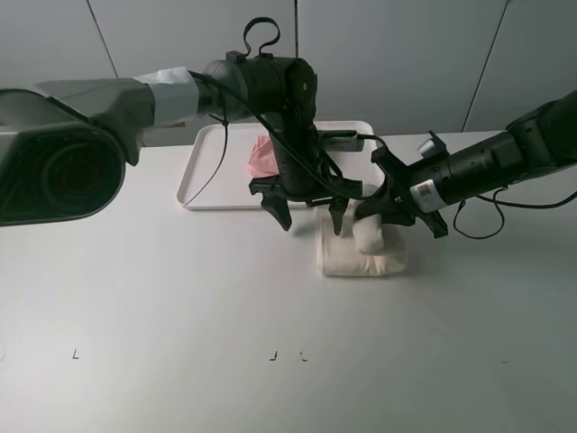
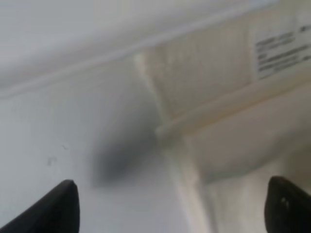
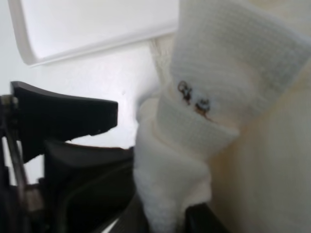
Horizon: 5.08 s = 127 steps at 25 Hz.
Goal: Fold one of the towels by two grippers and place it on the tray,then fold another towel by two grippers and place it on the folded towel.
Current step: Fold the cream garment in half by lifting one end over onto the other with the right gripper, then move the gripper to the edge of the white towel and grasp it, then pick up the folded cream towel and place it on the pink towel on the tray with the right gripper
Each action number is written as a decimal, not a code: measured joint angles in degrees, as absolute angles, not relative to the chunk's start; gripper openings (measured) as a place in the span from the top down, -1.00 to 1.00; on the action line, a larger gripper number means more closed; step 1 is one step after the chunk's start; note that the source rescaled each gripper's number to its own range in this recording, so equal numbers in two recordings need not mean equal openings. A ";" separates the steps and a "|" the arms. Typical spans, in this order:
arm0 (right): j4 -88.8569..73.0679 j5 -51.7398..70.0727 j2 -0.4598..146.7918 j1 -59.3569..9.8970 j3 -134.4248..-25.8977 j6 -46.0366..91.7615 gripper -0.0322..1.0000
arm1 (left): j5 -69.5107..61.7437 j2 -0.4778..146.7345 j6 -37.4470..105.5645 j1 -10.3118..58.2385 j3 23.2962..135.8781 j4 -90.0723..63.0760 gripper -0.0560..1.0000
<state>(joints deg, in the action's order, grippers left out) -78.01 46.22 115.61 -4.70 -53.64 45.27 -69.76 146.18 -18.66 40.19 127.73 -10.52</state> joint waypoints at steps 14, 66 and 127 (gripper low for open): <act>-79.63 46.33 115.61 -4.70 -53.64 46.48 0.67 | -69.76 143.67 -13.03 32.80 133.91 -13.74 -0.97; -75.64 48.28 121.59 0.76 -53.64 54.89 0.30 | -69.76 143.67 -4.93 29.18 133.91 -22.60 -0.97; -78.10 51.91 144.46 -10.77 -114.68 26.61 0.80 | -21.09 94.26 -2.78 30.33 56.62 -10.47 -0.97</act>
